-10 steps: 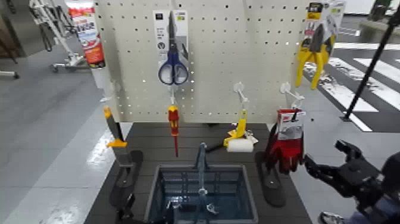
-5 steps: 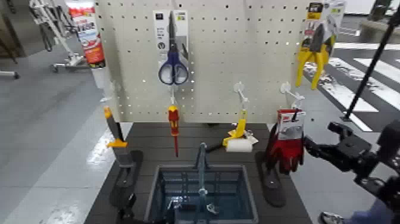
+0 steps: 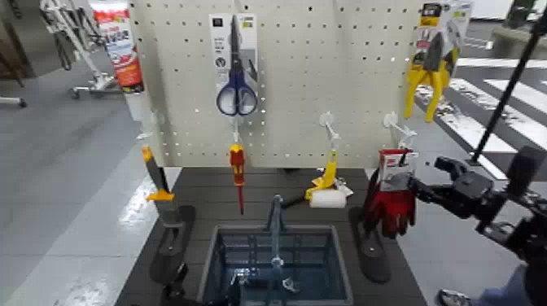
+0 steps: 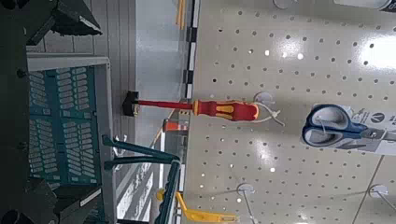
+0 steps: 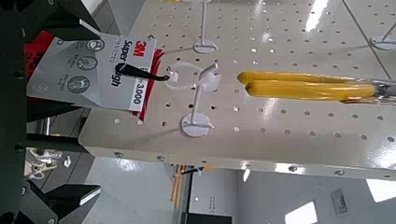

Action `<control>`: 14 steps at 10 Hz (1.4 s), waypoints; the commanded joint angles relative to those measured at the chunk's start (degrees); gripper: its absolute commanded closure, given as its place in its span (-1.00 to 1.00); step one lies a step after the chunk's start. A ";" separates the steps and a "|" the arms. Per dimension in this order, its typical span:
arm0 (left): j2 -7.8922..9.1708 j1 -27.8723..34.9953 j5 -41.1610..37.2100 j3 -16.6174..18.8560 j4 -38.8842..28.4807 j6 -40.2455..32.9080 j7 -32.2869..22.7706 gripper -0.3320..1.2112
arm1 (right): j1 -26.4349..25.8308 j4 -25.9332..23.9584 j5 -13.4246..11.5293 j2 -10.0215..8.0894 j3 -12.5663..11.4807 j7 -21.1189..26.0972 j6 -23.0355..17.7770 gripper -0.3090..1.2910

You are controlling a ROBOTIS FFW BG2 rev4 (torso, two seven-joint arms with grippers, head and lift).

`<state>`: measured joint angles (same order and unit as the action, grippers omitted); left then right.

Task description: Put the red colored gloves into the crate.

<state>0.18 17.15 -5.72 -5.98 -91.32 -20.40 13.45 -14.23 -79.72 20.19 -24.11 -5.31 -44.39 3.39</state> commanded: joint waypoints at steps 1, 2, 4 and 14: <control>-7.21 -0.10 0.01 0.00 0.09 -0.08 0.17 -0.43 | -2.91 3.60 1.26 -0.68 2.49 -2.02 -0.23 -0.44; -7.29 -0.19 0.01 0.00 0.18 0.01 0.26 -0.43 | -4.31 5.10 1.61 -0.77 3.46 -2.63 -0.41 -0.44; -7.38 -0.28 -0.08 0.00 0.27 0.01 0.44 -0.43 | -7.04 8.26 2.49 -1.29 6.18 -4.04 -1.20 -0.44; -7.47 -0.72 -0.17 0.00 0.35 0.27 1.05 -0.43 | -12.40 13.71 4.51 -1.91 14.01 -7.64 -1.02 0.05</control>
<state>0.18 16.44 -5.89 -5.98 -90.94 -20.12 14.50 -26.63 -65.88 24.74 -26.02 8.65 -51.96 2.28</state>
